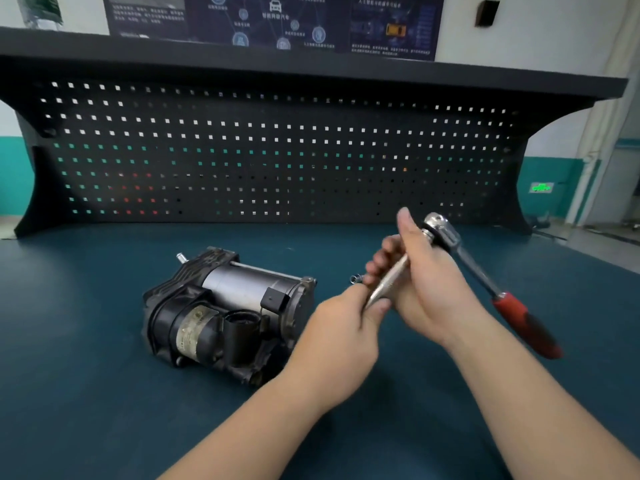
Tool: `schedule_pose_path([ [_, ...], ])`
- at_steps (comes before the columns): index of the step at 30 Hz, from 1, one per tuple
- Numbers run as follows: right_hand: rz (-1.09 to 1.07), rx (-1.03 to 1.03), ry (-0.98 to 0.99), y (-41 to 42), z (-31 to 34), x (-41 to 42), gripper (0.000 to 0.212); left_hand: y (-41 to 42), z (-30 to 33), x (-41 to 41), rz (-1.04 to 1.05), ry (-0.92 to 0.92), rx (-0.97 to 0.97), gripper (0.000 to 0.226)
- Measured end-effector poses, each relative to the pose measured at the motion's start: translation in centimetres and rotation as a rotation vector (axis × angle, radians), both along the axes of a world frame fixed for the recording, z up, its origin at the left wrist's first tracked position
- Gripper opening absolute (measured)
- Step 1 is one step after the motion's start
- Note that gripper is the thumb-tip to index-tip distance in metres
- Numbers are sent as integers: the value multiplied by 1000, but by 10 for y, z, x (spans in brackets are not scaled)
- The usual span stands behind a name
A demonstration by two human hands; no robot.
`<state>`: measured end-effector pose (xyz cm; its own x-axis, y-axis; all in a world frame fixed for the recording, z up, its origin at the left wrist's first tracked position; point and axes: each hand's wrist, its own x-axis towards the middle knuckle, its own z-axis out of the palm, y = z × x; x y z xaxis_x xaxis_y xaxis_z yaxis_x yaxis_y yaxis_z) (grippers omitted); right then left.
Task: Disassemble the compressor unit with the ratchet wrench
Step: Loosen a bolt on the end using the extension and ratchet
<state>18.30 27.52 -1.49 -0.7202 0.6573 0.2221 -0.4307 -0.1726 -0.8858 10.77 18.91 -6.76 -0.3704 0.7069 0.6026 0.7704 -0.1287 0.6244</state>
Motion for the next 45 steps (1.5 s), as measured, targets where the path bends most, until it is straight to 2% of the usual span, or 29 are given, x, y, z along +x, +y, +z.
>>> schedule_pose_path([
  [3,39,580,-484,-1,1,34,65,-14,7,-18,119,120,13,31],
  [4,-57,782,-489,-1,1,50,61,-17,10,-21,142,193,9,28],
  [5,-234,918,-385,1,4,65,53,-18,12,-22,173,296,4,26],
  [7,-703,1041,-222,22,11,92,46,-20,15,-20,257,539,-10,26],
  [8,-824,1084,-256,31,18,99,46,-21,18,-18,292,614,-20,29],
  [9,-835,1109,-328,38,23,101,50,-22,20,-15,321,652,-15,30],
  [12,-441,923,-487,24,21,90,67,-28,25,-12,311,648,43,30],
  [14,-316,779,-390,17,10,80,60,-30,29,-14,278,634,53,31],
  [15,-281,704,-319,14,7,77,50,-29,33,-14,284,643,46,32],
  [17,-259,570,-217,9,5,72,25,-28,43,-17,276,608,-24,31],
  [18,-291,535,-185,9,6,71,19,-29,47,-22,266,560,-47,30],
  [21,-467,522,-140,13,14,69,26,-46,47,-51,268,395,-32,36],
  [24,-430,494,-52,19,10,57,25,-78,33,-92,150,336,-250,49],
  [26,-429,591,-190,26,-3,44,23,-94,22,-105,48,283,-415,51],
  [28,-462,860,-537,35,-21,36,18,-100,12,-108,58,287,-447,53],
  [30,-430,1122,-859,39,-38,33,21,-100,5,-108,122,311,-394,53],
  [33,-340,1414,-1037,39,-60,25,26,-99,3,-106,166,330,-330,59],
  [35,-331,1545,-1050,39,-72,21,22,-102,1,-108,181,363,-315,71],
  [39,-313,1567,-1054,40,-76,20,26,-117,-3,-129,254,533,-262,101],
  [41,-307,1554,-1066,41,-69,19,31,-123,-3,-146,300,502,-277,110],
  [43,-278,1389,-1005,33,-60,9,48,-127,-3,-160,305,378,-350,121],
  [45,-271,1077,-816,14,-51,-11,85,-128,-6,-171,266,234,-438,133],
])
